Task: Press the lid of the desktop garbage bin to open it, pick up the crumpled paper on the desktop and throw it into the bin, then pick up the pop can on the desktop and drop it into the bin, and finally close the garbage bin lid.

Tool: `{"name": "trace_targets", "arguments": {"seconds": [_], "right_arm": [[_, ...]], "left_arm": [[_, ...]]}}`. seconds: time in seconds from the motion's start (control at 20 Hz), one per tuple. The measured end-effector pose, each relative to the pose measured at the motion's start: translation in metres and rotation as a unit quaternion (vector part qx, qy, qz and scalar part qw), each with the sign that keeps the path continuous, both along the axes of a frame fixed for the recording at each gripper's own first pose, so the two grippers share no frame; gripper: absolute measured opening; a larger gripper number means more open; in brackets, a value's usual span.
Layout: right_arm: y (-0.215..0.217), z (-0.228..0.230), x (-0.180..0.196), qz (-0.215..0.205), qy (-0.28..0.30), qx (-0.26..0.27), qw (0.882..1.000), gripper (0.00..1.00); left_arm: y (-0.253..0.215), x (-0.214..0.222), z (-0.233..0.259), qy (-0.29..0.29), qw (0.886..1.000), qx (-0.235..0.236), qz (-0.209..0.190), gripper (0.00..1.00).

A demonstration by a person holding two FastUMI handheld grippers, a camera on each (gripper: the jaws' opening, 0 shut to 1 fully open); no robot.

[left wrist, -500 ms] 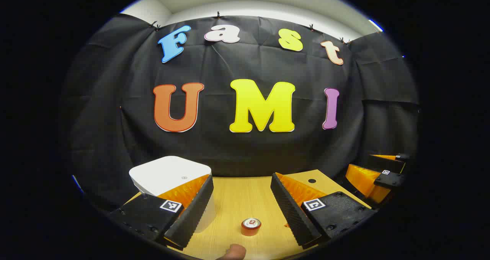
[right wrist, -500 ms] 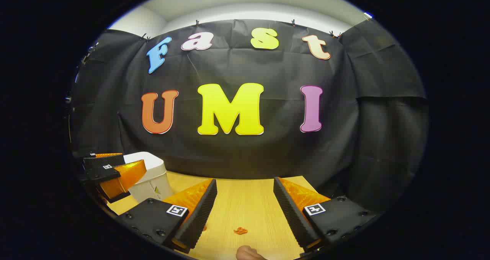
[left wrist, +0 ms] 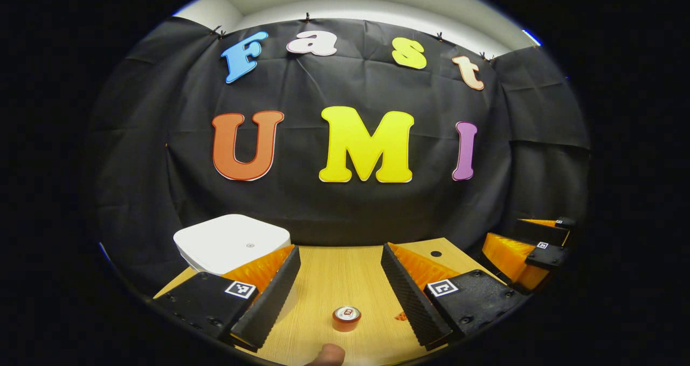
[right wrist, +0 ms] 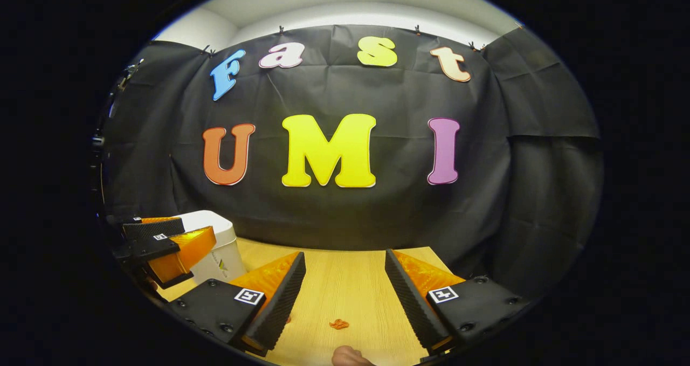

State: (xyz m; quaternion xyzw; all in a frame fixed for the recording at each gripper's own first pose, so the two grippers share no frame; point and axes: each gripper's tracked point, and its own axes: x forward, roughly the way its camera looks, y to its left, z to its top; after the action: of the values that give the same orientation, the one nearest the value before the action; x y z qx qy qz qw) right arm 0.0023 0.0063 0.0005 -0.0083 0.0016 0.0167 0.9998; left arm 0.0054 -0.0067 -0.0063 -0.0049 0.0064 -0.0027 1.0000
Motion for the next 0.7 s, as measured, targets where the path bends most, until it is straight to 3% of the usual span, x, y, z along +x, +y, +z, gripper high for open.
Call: {"name": "trace_targets", "arguments": {"seconds": [0.7], "right_arm": [[0.027, 0.000, -0.013, 0.032, 0.000, -0.009, 0.999, 0.94]], "left_arm": [[0.009, -0.018, 0.000, -0.009, 1.000, 0.006, 0.009, 0.99]]}}
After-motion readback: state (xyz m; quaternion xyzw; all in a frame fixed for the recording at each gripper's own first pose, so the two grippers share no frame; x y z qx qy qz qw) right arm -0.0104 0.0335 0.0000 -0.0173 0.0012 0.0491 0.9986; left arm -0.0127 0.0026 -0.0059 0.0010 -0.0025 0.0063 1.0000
